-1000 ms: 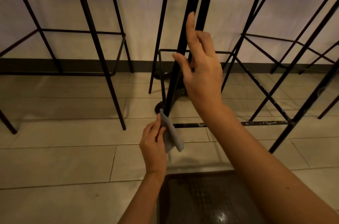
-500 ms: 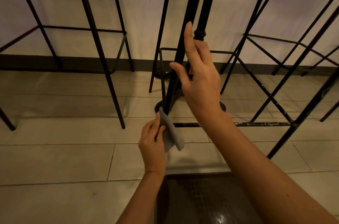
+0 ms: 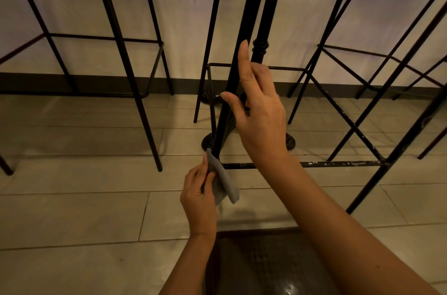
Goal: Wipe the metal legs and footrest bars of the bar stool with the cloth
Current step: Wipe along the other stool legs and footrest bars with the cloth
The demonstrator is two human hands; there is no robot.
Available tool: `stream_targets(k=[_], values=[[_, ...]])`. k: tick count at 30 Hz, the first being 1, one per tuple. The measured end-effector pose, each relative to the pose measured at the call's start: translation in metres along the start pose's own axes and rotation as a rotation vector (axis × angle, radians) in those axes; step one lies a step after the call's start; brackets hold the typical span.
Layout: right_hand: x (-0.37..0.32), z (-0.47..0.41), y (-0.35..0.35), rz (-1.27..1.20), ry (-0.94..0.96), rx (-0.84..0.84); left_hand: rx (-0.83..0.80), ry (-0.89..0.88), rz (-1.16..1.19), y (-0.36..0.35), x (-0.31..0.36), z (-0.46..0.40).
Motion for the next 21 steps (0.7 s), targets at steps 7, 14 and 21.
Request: stream_targets(k=[7, 14, 21], values=[[-0.001, -0.001, 0.001, 0.005, 0.002, -0.005, 0.001, 0.023, 0.047, 0.000, 0.009, -0.003], [-0.001, 0.000, 0.002, -0.001, -0.006, -0.004, -0.002, -0.006, 0.022, 0.000, 0.006, -0.004], [-0.002, 0.002, 0.002, 0.023, -0.010, -0.021, -0.032, 0.055, -0.075, 0.007, -0.012, -0.002]])
Point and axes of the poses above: each hand's wrist, its own z-axis away from the middle knuckle, its own y-axis out of the back of the hand, x = y × z, the point moved 1 cm from there along -z, towards the middle knuckle, and after that the axes turned 10 degrees about y, right-handed, at the moved point
